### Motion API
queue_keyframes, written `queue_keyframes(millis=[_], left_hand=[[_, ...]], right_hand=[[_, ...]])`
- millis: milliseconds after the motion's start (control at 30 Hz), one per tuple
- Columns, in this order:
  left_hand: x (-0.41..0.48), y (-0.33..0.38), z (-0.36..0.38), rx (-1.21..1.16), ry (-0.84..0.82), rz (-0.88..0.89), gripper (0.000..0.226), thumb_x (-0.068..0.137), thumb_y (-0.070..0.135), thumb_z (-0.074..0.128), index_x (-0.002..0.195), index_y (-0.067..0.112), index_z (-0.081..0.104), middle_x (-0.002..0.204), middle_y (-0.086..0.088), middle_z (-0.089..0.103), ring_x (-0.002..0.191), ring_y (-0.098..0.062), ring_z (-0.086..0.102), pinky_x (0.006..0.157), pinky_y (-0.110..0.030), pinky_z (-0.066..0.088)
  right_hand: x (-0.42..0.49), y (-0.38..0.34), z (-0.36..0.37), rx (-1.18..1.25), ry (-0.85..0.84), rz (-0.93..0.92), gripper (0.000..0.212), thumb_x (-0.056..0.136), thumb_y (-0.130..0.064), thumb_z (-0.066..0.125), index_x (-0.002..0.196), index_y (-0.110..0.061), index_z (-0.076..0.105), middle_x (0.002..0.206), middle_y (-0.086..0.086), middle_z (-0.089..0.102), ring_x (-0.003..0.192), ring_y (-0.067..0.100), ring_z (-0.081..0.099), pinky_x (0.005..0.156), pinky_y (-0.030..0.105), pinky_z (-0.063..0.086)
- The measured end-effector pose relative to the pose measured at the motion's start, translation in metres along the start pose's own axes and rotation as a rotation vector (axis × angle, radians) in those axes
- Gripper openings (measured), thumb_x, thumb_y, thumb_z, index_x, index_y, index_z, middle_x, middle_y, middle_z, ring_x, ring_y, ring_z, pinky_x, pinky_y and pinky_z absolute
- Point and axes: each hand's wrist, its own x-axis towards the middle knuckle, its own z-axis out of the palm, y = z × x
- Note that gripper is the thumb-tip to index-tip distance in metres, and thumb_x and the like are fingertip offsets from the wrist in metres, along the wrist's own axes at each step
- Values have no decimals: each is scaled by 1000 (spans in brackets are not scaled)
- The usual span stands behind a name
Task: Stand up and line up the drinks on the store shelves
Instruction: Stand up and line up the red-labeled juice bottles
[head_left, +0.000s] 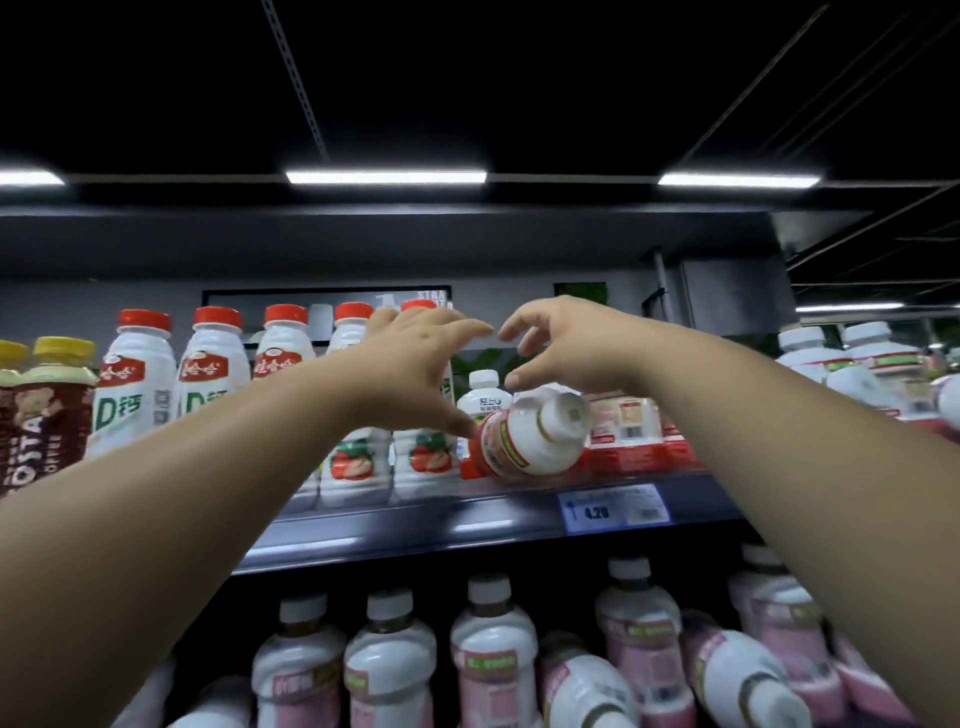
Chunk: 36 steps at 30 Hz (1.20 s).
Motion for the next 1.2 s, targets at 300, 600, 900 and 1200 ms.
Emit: queue_keyframes(millis=[300,600,900,1200], left_hand=[[-5,47,34,-101,54,59,87,60,73,75,132,41,39,129,14,54,121,-12,49,107,-43,19],[3,46,26,-258,139,-122,62,70,75,59,116,35,46,101,14,65,97,-13,58,96,-41,33],[9,50,33,-571,154,-307,57,90,46,66,135,26,36,110,3,63,91,-17,65,79,-39,58],[7,80,83,-834,304,-456,64,77,23,75,126,24,35,111,5,57,93,-9,57,65,-20,43]], right_hand=[[-45,32,-4,-68,-131,20,54,60,-31,94,102,-38,60,108,-14,64,91,14,68,79,39,60],[-30,33,14,259,222,-46,34,75,-35,83,103,-36,64,99,-10,70,88,14,69,82,42,59],[-30,45,69,484,170,-66,101,75,-6,72,152,-45,19,130,-12,51,110,16,65,93,40,56],[-40,54,96,452,460,-93,71,85,0,53,146,-33,41,142,-7,49,129,15,52,105,31,48]])
